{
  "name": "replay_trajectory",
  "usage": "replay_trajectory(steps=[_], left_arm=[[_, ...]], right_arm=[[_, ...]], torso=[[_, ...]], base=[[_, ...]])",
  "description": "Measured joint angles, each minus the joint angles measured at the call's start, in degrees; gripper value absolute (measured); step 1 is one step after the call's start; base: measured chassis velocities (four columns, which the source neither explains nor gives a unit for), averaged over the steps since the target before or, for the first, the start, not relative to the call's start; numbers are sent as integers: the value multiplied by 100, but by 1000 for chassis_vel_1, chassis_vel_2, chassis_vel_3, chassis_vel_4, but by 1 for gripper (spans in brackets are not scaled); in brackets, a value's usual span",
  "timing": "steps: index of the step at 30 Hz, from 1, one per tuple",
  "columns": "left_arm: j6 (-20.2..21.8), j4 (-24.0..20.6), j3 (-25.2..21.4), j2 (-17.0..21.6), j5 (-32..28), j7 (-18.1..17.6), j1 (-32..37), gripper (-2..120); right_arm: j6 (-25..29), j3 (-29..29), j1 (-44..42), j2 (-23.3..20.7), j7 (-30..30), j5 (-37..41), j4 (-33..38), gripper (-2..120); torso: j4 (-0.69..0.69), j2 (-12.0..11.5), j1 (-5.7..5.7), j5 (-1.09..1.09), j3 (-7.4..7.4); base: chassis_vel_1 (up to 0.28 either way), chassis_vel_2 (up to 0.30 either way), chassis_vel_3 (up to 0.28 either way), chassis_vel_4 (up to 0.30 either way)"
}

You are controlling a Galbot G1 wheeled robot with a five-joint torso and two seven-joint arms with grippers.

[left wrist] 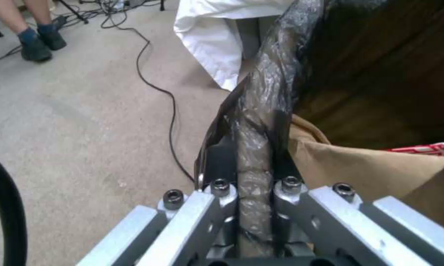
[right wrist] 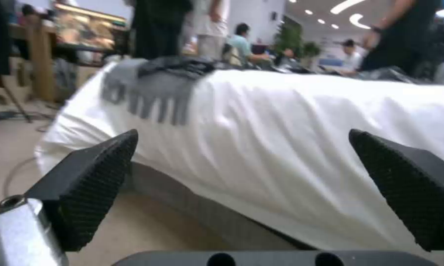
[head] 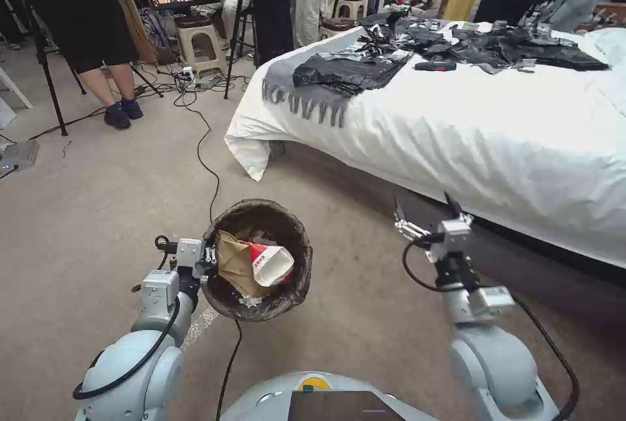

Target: Pick up the trash bin, then pick up the garbage from the floor and place it into the trash bin.

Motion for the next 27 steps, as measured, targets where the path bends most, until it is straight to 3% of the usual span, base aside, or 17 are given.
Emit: replay_trajectory(steps=[11, 27], left_arm=[[15, -21, -28, -25, 7, -10, 38, 2], [78, -49, -56, -56, 0, -23, 81, 2]], right_arm=[[501, 484, -681, 648, -245, -121, 115, 100], [388, 392, -568, 627, -196, -159, 137, 100]], torso=[[-1, 0, 0, 0, 0], [0, 0, 0, 1, 1]], base=[[0, 0, 0, 0], [0, 0, 0, 0]])
